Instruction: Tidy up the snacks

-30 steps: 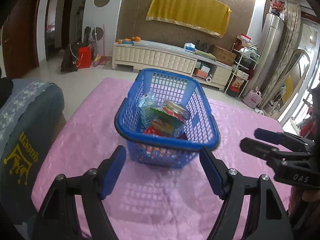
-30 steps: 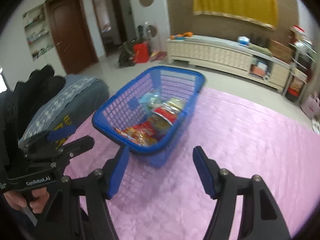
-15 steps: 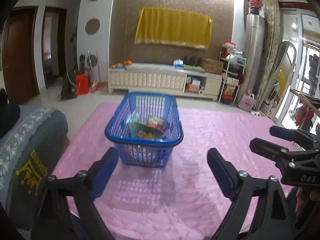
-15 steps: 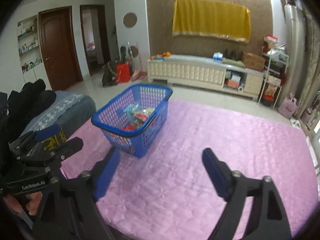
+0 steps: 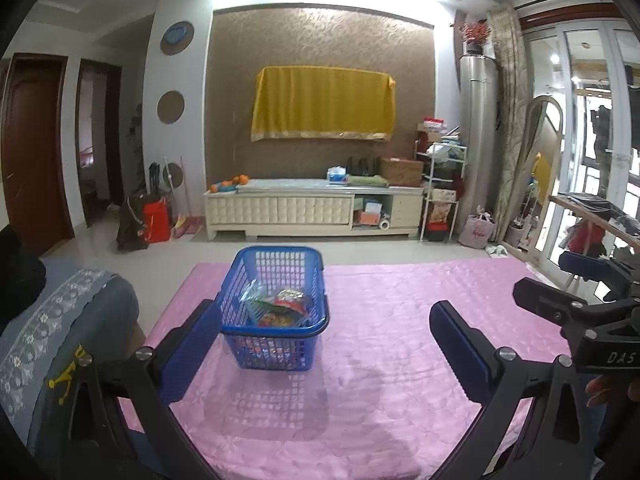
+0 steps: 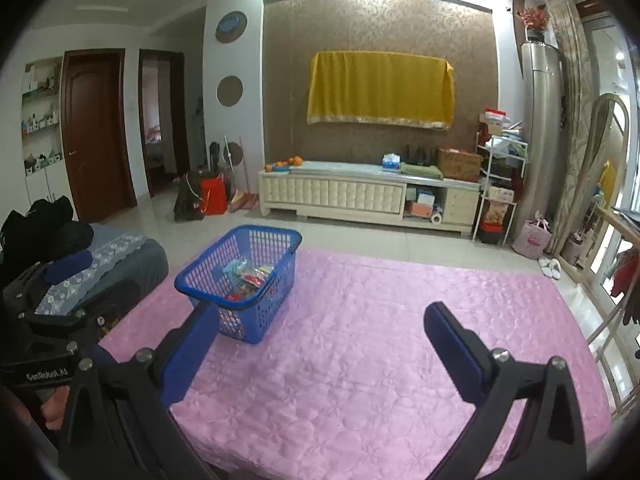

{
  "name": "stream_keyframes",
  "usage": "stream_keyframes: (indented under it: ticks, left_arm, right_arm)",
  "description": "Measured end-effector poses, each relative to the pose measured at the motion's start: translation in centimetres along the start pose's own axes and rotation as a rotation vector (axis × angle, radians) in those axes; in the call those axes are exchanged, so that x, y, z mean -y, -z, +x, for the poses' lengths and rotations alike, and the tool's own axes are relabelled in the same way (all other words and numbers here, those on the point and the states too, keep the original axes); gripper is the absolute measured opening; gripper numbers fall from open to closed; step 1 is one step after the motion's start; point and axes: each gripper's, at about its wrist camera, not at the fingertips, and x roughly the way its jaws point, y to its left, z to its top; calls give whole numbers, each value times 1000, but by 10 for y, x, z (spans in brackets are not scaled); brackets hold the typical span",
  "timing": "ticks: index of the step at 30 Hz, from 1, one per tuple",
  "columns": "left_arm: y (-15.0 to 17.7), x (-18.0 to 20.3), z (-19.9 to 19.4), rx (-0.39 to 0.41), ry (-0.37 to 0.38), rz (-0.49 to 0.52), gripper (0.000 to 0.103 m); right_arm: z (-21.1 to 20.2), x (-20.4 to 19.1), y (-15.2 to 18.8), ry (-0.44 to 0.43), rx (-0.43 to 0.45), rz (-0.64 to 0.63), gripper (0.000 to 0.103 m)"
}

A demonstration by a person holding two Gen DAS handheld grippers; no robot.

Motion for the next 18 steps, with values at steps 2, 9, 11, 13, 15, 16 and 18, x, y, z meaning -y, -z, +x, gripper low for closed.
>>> stream_keyframes:
  ticks: [2,9,11,13,15,16,18]
  left_arm:
    - [-2,2,-5,7,12,3,103]
    - [1,1,-6,12,16,1,103]
    - [3,2,-6,4,21,-1,103]
    - [5,2,-6,-1,25,-3,103]
    - [6,1,-7,-3,25,-4,103]
    - [7,1,-8,-3,26,-5,103]
    - [8,0,-9,0,26,-4,103]
  right_arm:
    - [-6,-3,0,0,6,-1,103]
    - [-16,-6,6,-19,16,7,103]
    - [-17,-7,8,-18,13,6,103]
    - [-17,-8,8,-17,16,12,103]
    - [-17,-8,10,-16,13,15,103]
    - [-16,-8,11,-15,11,16,103]
    - [-16,-8,13,-13,5,17,103]
